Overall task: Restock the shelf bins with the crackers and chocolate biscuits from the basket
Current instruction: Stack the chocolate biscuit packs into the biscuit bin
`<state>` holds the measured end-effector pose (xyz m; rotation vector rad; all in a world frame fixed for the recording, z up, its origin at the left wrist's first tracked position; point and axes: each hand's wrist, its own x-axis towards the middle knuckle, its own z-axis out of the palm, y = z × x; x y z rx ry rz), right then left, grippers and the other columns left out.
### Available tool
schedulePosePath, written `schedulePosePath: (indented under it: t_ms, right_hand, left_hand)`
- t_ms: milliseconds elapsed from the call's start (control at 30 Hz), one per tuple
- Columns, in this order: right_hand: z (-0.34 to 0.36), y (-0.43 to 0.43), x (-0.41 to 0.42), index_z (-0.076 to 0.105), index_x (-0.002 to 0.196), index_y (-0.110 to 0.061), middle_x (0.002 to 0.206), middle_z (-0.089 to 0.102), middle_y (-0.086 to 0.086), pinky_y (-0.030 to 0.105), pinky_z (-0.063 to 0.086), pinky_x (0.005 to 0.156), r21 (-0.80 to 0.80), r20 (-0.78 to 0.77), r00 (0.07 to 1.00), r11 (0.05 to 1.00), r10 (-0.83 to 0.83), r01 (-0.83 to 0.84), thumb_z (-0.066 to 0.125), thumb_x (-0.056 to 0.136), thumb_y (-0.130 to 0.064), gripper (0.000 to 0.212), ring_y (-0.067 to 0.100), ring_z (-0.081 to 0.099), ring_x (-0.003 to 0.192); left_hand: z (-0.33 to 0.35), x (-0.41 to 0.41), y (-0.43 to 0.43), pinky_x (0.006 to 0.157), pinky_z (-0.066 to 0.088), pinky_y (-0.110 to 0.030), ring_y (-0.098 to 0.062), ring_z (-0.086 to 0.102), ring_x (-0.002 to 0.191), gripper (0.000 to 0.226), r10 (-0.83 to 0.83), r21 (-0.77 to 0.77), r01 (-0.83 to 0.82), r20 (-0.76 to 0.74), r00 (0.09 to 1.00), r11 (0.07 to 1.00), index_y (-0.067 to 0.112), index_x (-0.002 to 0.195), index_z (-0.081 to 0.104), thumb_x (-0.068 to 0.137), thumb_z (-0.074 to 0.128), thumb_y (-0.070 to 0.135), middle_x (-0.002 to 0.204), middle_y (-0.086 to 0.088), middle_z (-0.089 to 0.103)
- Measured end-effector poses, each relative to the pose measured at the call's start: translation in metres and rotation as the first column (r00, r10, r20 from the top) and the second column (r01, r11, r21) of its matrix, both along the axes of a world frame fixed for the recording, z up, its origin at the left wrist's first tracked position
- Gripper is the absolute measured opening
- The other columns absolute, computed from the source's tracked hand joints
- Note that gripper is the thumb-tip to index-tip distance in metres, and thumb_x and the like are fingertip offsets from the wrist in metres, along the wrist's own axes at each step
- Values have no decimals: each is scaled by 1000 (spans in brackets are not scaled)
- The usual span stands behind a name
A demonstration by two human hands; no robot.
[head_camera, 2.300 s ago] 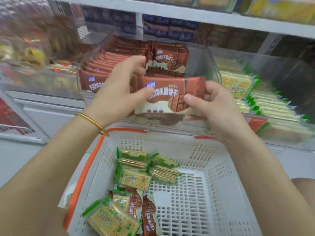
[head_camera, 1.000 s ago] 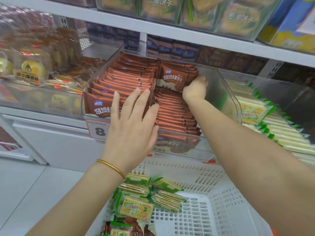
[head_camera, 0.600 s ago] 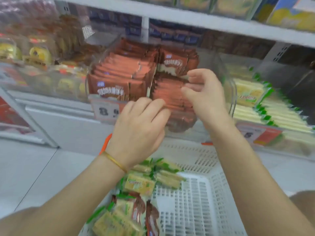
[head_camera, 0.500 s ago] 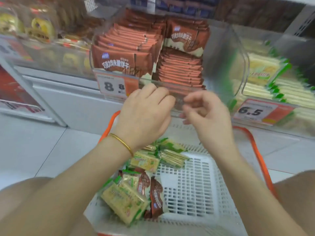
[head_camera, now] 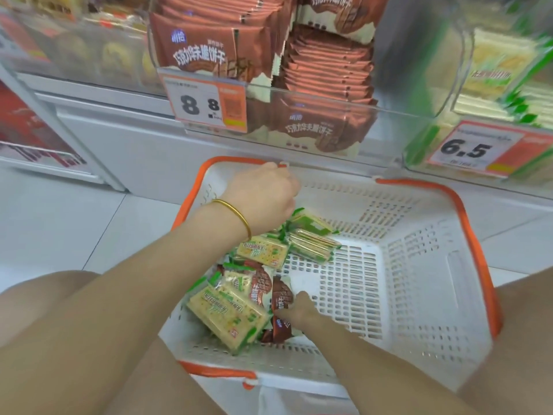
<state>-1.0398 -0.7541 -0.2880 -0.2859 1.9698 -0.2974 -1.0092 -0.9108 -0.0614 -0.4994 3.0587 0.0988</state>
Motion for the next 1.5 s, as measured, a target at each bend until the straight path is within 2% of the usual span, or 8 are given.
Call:
schedulePosePath:
  t_ms: [267,567,700,900,1033,1200,1367,1500]
  right_hand:
    - [-8,4,-3,44,108,-2,88,53,6,21,38,45,44,85,979,983,-183,180,75,81,-29,50,12,49,63]
    - [88,38,-72,60,113,-4,100,72,9,40,55,80,-253,415,833,834,-365,491,73,81,-10,35,25,68,88]
    - [155,34,-74,58,111,-3,98,72,15,32,57,65,-449,631,693,565,-347,692,73,69,-9,45,24,71,77]
    - [224,20,-83,57,112,0,100,71,15,34,59,72,-666,592,763,374,-261,645,66,70,-12,44,24,70,84]
    - [270,19,-105,60,99,-13,88,72,5,31,58,59,-782,523,818,246,-241,572,68,67,-26,36,20,70,77]
    - [312,-3,-109,61,107,-10,90,73,5,24,56,48,-877,181,979,434,-98,206,69,70,-17,38,22,72,71]
    - [335,-52,-126,54,115,-5,106,67,12,25,55,53,-952,97,927,236,-363,193,63,87,-2,29,23,71,80]
    - [338,-112,-159,47,89,-22,109,62,8,24,55,56,-969,-23,815,213,-579,125,61,89,-3,23,22,68,90]
  left_hand:
    - [-8,-1,4,84,48,-39,-25,52,106,27,-31,8,30,110,993,1000,15,112,58,97,40,27,111,-5,59]
    - [-12,-3,17,77,45,-32,-20,56,98,40,60,231,-165,405,912,959,15,126,48,97,41,42,111,-3,60]
    - [0,-9,29,69,48,-30,-20,61,81,53,5,612,-297,432,902,733,1,122,50,90,58,43,95,0,63]
    - [25,-14,25,64,57,-25,-17,68,78,18,164,904,-182,127,978,386,14,92,53,83,68,9,94,-7,66]
    - [53,-9,6,63,57,-25,-18,68,81,28,277,940,-24,-76,958,341,13,107,58,82,67,3,98,-7,69]
    - [75,-3,-16,64,53,-24,-14,67,84,37,458,869,186,-410,789,458,25,102,62,71,80,15,106,0,66]
    - [87,-4,-26,96,46,-30,-16,55,109,52,399,498,130,-803,443,858,18,126,43,79,65,19,127,-6,47]
    - [75,-4,-46,112,26,-45,-33,39,130,40,53,-37,-120,-741,669,992,4,121,55,85,54,22,137,-17,46]
